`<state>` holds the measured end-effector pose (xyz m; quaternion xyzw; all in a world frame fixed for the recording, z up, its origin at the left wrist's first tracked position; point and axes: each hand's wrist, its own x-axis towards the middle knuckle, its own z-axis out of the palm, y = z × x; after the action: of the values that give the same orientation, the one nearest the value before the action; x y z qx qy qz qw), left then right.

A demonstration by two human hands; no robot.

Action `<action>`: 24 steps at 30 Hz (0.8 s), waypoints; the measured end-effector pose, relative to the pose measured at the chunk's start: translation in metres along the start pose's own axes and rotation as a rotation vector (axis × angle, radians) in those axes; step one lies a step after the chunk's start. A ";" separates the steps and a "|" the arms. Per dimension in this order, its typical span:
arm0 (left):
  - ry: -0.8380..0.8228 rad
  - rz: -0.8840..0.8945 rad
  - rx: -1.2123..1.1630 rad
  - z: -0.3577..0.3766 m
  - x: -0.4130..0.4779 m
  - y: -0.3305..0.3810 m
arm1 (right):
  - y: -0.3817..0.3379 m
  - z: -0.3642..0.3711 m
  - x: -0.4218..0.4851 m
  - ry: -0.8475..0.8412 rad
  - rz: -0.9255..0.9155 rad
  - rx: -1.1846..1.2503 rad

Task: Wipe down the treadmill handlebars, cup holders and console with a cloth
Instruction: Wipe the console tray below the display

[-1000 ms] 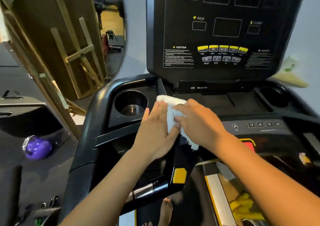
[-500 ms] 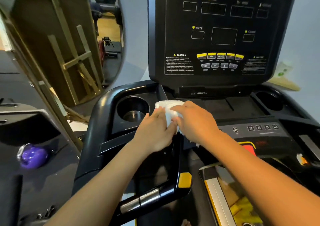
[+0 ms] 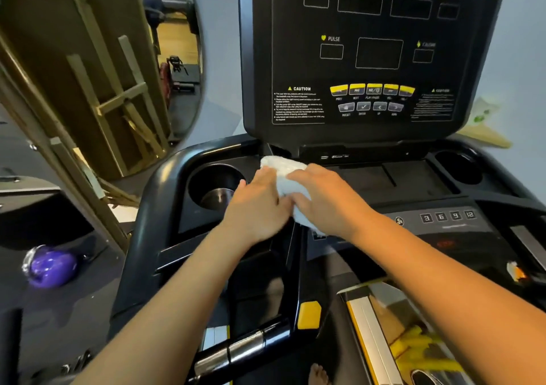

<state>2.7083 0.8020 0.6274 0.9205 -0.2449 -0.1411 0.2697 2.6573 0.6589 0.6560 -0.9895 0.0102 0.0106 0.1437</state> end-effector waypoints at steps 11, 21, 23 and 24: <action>0.055 0.302 0.248 0.021 0.011 0.030 | 0.057 -0.029 -0.025 -0.010 0.033 -0.049; 0.210 0.355 0.150 0.012 -0.022 0.003 | 0.032 -0.007 -0.044 0.084 -0.096 0.065; 0.189 0.348 0.162 0.021 -0.016 0.022 | 0.057 -0.016 -0.047 0.051 -0.090 0.114; 0.157 0.350 0.180 0.027 -0.011 0.036 | 0.072 -0.021 -0.051 0.045 -0.078 0.132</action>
<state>2.6751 0.7695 0.6271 0.8925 -0.3909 0.0027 0.2252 2.6055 0.5844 0.6569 -0.9776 -0.0243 -0.0181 0.2085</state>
